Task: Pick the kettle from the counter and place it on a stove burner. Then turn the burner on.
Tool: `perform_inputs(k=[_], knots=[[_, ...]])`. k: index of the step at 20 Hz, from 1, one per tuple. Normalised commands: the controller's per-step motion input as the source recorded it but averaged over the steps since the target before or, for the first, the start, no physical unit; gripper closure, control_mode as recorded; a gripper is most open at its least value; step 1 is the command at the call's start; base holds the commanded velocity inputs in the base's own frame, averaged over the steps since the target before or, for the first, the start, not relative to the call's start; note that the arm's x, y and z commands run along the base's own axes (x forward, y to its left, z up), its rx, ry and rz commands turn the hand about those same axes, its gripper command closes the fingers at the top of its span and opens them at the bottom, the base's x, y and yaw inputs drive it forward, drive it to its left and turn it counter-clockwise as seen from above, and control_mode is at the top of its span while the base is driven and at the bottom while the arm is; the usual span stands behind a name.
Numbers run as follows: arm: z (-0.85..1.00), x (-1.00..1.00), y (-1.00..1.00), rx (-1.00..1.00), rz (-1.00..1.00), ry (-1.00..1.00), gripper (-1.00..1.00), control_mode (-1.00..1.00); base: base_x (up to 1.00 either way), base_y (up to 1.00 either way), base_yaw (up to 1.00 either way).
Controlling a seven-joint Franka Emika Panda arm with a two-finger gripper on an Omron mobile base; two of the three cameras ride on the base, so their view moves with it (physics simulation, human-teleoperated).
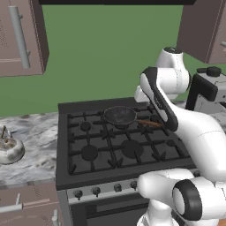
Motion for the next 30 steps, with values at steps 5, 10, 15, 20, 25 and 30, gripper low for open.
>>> perform_inputs(k=[5, 10, 15, 20, 25, 30], knots=[[0.0, -0.08, 0.1, 0.01, 0.0, -0.01, -1.0, -1.0, 0.0, 0.0, 0.0], [0.0, -0.32, 0.6, 0.08, 0.0, -0.11, -1.0, -1.0, 0.0, 0.0, 0.0], [0.0, -0.38, 0.75, 0.07, 0.01, -0.15, -1.0, -1.0, 0.0, 0.0, 0.0], [0.0, -0.41, 0.45, 0.12, 0.07, -0.16, -1.0, -1.0, 0.0, 0.0, 0.0], [0.0, -0.03, 0.64, 0.13, 0.04, -0.01, -1.0, -1.0, 0.0, 0.0, 0.0], [0.0, -0.18, 0.5, 0.16, 0.07, -0.01, -1.0, -1.0, 0.0, 0.0, 0.0]])
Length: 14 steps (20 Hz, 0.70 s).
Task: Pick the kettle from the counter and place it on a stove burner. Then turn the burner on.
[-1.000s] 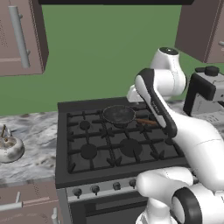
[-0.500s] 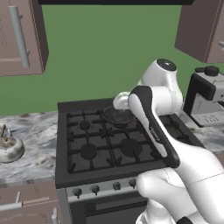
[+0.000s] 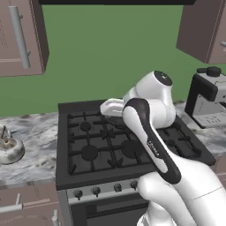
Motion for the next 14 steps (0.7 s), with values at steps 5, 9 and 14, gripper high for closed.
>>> perform_inputs(k=[5, 9, 14], knots=[[0.02, -0.08, 0.7, 0.12, 0.07, 0.0, -1.0, -1.0, 0.0, 0.0, 0.0], [0.01, -0.02, 0.88, 0.06, 0.05, 0.0, -1.0, -1.0, 0.0, 0.0, 0.0], [0.0, -0.07, 0.88, 0.03, 0.04, -0.02, -1.0, -1.0, 0.0, 0.0, 0.0]])
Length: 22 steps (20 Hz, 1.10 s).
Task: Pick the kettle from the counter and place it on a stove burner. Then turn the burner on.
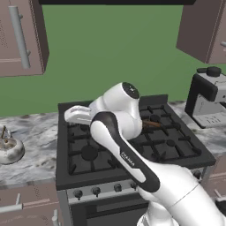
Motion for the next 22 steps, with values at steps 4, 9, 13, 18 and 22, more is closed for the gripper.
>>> perform_inputs(k=[4, 9, 13, 18, 22], knots=[[0.0, -0.02, 0.87, 0.04, 0.03, -0.02, -1.0, -1.0, 0.0, 0.0, 0.0], [0.0, 0.0, 0.81, 0.06, 0.01, -0.01, -1.0, -1.0, 0.0, 0.0, 0.0], [0.0, 0.0, 0.88, 0.06, 0.0, 0.0, -1.0, -1.0, 0.0, 0.0, 0.0], [0.0, 0.0, 0.76, 0.05, 0.0, 0.0, -1.0, -1.0, 0.0, 0.0, 0.0], [0.0, 0.0, 0.47, 0.03, 0.0, 0.0, -1.0, -1.0, 0.0, 0.0, 0.0]])
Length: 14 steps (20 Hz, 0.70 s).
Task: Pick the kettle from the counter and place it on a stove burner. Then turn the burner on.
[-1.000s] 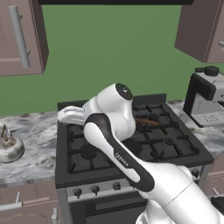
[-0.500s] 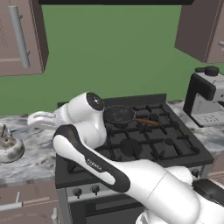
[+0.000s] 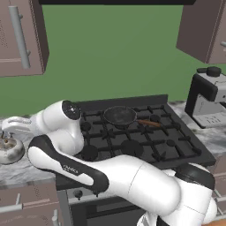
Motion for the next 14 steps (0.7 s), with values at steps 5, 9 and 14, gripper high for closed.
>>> perform_inputs(k=[5, 9, 14], knots=[[0.0, 0.13, 0.15, 0.0, 0.0, 0.01, -1.0, -1.0, 0.0, 0.0, 0.0], [0.0, 0.29, 0.05, 0.0, -0.06, 0.03, -1.0, -1.0, 0.0, 0.0, 0.0], [0.0, 0.22, 0.02, -0.01, -0.16, 0.0, -1.0, -1.0, 0.0, 0.0, 0.0]])
